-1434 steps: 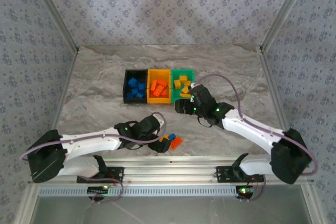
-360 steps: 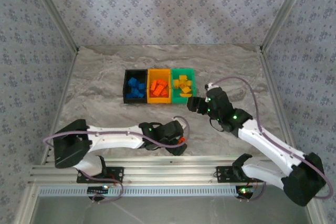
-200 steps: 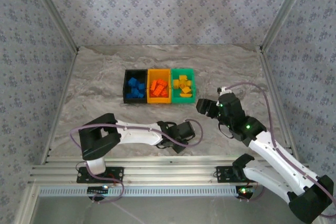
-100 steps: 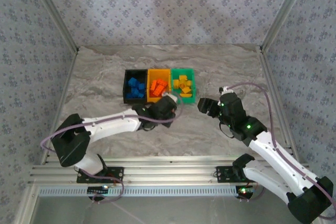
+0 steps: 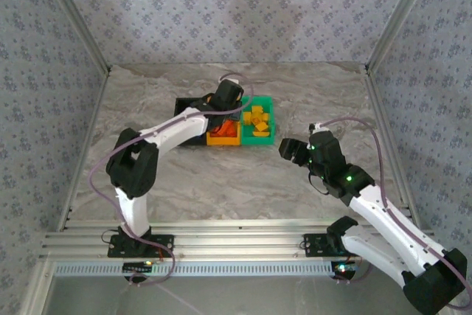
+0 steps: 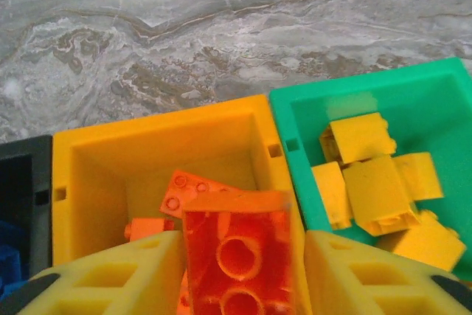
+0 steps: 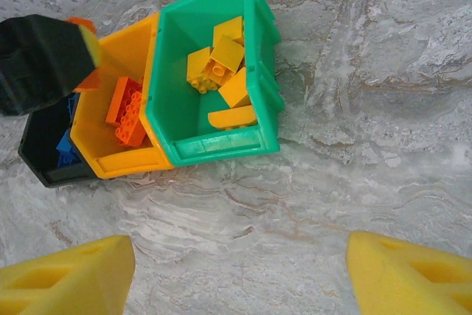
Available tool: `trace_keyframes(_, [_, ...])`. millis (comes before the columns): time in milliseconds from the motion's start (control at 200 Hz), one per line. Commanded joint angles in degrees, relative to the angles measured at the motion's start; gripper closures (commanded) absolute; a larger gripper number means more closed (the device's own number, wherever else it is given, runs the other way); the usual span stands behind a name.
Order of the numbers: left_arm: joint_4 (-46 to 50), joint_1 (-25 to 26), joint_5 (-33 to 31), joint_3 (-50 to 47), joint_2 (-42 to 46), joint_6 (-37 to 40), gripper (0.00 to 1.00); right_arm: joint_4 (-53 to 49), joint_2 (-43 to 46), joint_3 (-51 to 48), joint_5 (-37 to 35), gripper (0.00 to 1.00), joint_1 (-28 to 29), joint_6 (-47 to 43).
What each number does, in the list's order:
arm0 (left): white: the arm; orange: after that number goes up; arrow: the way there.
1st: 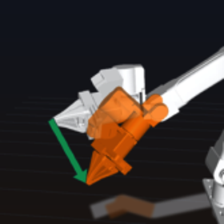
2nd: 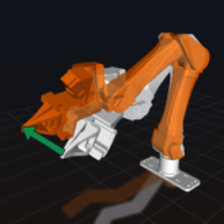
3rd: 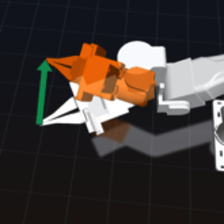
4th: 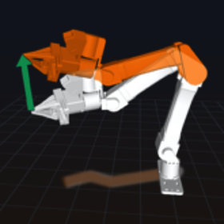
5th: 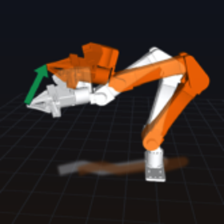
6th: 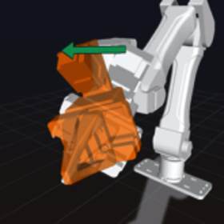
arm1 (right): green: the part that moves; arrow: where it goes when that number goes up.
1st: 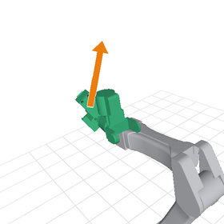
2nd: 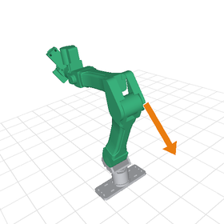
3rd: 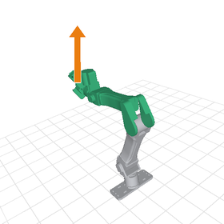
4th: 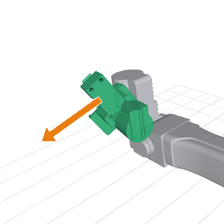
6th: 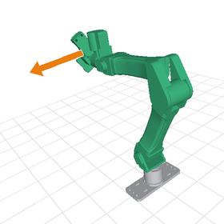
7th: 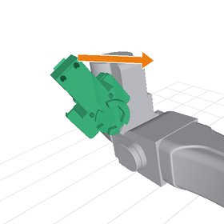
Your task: Sort the legos into containers by color
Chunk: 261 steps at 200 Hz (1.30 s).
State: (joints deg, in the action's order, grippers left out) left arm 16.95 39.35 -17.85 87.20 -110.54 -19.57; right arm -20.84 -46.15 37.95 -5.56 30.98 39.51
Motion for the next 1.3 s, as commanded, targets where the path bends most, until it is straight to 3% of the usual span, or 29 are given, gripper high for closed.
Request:
trace_keyframes(0, [3.7, 0.2, -1.1, 4.3, -0.3, 0.8, 0.3, -0.7, 0.9, 0.4, 0.2, 0.2, -0.6, 0.7])
trace_keyframes(135, [-0.7, 0.5, -1.4, -1.3, 7.6, -0.2, 0.01, -0.7, 1.0, 1.0, -0.9, 0.13, -0.7, 0.4])
trace_keyframes(225, [-4.9, 1.1, -1.9, -7.4, 15.8, -0.6, 0.0, -0.2, 1.0, 1.0, -2.4, 0.07, -0.4, 0.1])
trace_keyframes(250, [-6.1, 1.4, -2.2, -9.2, 18.2, -0.5, 0.01, -0.1, 0.9, 1.1, -3.1, 0.0, -0.4, -0.1])
trace_keyframes(470, [-20.5, 2.7, -9.3, -31.6, 40.4, 4.4, 0.0, -2.7, -0.2, 1.2, -16.8, 0.0, 1.5, 2.8])
trace_keyframes(545, [-22.0, 1.4, -10.6, -36.4, 45.3, 8.2, 0.01, -0.3, 0.0, -0.2, -18.3, 0.0, 1.8, 1.5])
trace_keyframes(660, [-21.1, 0.2, -22.3, -41.3, 48.7, 14.6, 0.01, 0.0, -1.9, 0.1, -19.1, 0.0, 1.5, 1.0])
trace_keyframes(735, [-23.3, -4.8, -25.5, -45.8, 50.4, 16.2, 0.0, 1.8, -4.0, 0.2, -19.9, 0.0, 0.7, -1.1])
trace_keyframes(875, [-33.8, -20.3, -20.0, -56.5, 50.2, 15.1, 0.01, 5.8, -7.4, 0.0, -20.4, 0.0, -0.9, -7.5])
trace_keyframes(949, [-40.9, -25.4, -19.5, -60.5, 46.0, 17.0, 0.0, 7.2, -8.6, 0.1, -19.8, 0.0, -2.1, -10.0])
trace_keyframes(1024, [-45.7, -28.3, -18.1, -61.5, 40.5, 18.1, 0.01, 8.4, -9.0, -0.4, -19.5, 0.0, -3.3, -10.9])
trace_keyframes(1159, [-58.1, -28.6, -16.0, -63.4, 31.2, 22.9, 0.0, 12.8, -7.8, -3.5, -17.6, 0.0, -5.3, -14.8])
trace_keyframes(1249, [-57.6, -30.3, -15.2, -62.1, 28.5, 20.4, 0.0, 17.7, -5.9, -7.1, -18.2, 0.0, -6.3, -17.9])
trace_keyframes(1299, [-61.5, -31.2, -10.6, -63.2, 27.4, 20.1, 0.01, 21.2, -4.4, -9.7, -18.8, 0.0, -7.0, -19.4])
